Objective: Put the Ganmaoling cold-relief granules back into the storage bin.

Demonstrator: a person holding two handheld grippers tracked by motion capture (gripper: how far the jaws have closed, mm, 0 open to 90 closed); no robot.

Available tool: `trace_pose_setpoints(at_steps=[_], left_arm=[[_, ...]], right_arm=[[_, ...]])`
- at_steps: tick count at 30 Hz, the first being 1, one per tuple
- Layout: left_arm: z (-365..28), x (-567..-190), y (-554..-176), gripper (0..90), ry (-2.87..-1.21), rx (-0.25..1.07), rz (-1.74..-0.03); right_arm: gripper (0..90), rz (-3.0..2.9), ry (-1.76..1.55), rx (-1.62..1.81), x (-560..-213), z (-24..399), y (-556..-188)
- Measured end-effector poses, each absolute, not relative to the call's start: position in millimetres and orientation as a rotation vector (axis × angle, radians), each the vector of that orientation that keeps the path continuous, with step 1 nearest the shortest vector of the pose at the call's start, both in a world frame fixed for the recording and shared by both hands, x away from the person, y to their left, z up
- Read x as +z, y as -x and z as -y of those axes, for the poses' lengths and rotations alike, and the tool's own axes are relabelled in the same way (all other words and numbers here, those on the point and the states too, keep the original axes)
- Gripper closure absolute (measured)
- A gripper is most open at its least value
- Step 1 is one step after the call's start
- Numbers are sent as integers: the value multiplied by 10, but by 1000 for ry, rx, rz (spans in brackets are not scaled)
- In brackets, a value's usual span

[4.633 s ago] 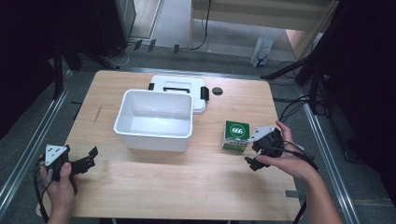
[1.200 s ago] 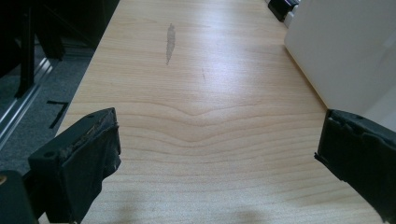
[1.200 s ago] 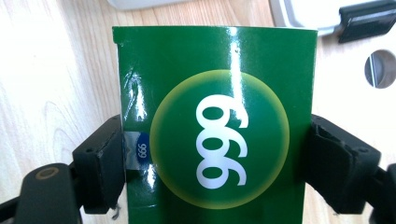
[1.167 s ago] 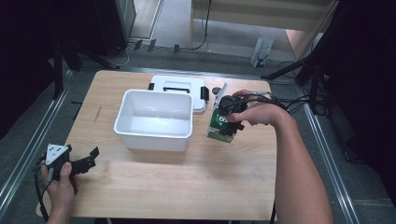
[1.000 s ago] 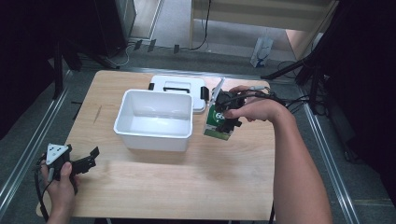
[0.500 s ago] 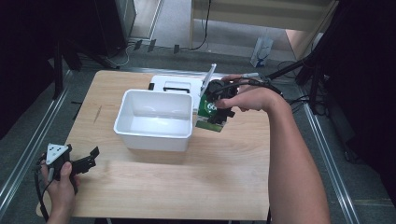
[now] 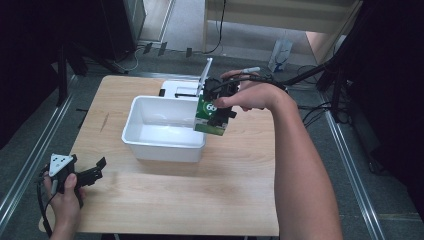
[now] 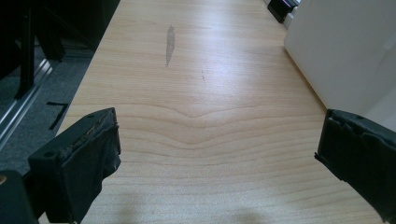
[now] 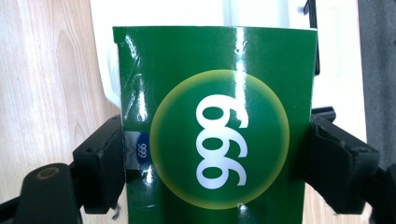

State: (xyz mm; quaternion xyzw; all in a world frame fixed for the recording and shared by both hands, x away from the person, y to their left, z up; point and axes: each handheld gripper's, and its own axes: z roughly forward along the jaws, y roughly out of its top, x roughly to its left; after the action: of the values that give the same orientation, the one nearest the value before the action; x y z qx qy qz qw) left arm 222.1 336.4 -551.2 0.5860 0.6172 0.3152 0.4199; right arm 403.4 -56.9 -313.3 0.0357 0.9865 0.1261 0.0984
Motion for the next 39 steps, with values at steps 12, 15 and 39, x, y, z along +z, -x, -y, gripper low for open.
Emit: trace_pose_setpoints(at_steps=[12, 15, 39], left_arm=[[-3366, -5512, -2220, 0, -1469, 789, -1546], [-3365, -5511, -2220, 0, -1470, 789, -1545], [-3360, -5512, -2225, 0, -1478, 789, -1538]], right_arm=[[167, -2916, -38, 393, -3125, 158, -4030], [167, -2915, -5, 404, -3155, 107, -4038], [164, -2917, 108, 344, -3876, -62, -4150]])
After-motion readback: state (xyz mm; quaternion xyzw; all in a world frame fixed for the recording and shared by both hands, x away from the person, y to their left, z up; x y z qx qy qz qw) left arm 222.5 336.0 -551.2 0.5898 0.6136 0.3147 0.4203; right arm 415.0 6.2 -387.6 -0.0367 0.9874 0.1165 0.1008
